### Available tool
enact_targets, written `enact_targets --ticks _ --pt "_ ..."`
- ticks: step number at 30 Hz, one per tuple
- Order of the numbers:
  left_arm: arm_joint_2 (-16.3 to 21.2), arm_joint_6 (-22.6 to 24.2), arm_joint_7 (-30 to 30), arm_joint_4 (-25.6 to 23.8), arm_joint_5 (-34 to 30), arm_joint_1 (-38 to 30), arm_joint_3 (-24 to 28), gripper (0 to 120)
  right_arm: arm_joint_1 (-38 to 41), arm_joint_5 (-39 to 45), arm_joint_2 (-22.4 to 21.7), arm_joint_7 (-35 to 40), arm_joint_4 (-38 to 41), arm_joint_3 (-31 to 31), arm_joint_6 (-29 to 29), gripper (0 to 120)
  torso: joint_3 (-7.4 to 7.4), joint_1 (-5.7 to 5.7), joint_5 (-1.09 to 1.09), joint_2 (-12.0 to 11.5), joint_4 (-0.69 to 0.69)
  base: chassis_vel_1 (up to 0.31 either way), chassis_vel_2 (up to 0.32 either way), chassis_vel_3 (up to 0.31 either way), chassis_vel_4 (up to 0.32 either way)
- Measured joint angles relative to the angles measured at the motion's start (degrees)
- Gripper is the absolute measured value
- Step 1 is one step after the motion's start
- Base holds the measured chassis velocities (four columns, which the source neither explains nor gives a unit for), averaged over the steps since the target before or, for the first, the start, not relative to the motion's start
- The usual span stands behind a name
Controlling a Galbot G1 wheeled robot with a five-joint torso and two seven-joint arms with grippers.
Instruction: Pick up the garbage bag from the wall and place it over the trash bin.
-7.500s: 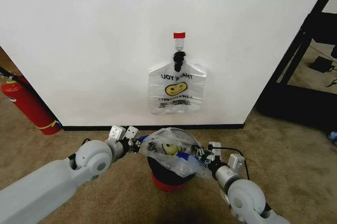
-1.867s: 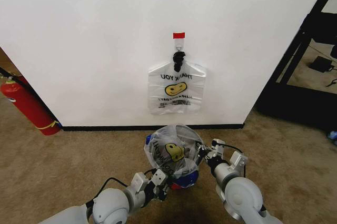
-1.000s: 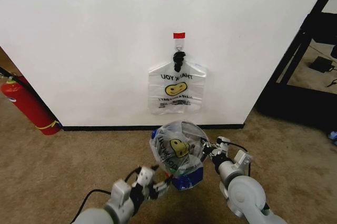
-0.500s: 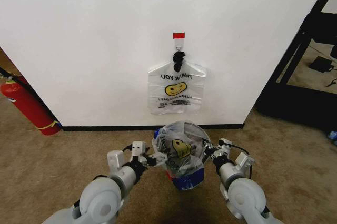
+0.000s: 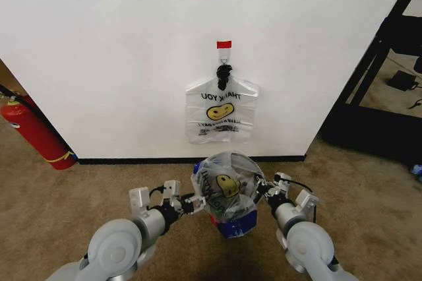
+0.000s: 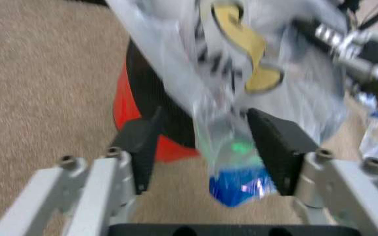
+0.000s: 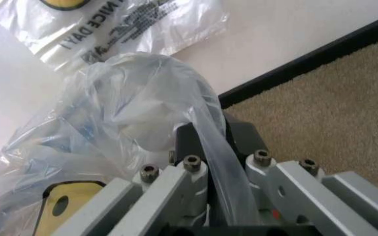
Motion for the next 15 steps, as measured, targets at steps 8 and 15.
enact_targets --ticks 8,15 --pt "-0.4 -0.5 0.8 0.8 1.9 0.4 1.5 20 0.0 0.2 -0.1 -0.1 0.0 0.2 0.0 1 0.0 0.0 0.0 0.0 0.0 0.0 0.0 0.0 0.0" --pt "-0.4 -2.0 1.2 0.8 2.0 0.3 1.6 0 0.3 0.3 -0.2 -0.1 0.0 0.2 -0.1 1 0.0 0.0 0.0 0.0 0.0 0.0 0.0 0.0 0.0"
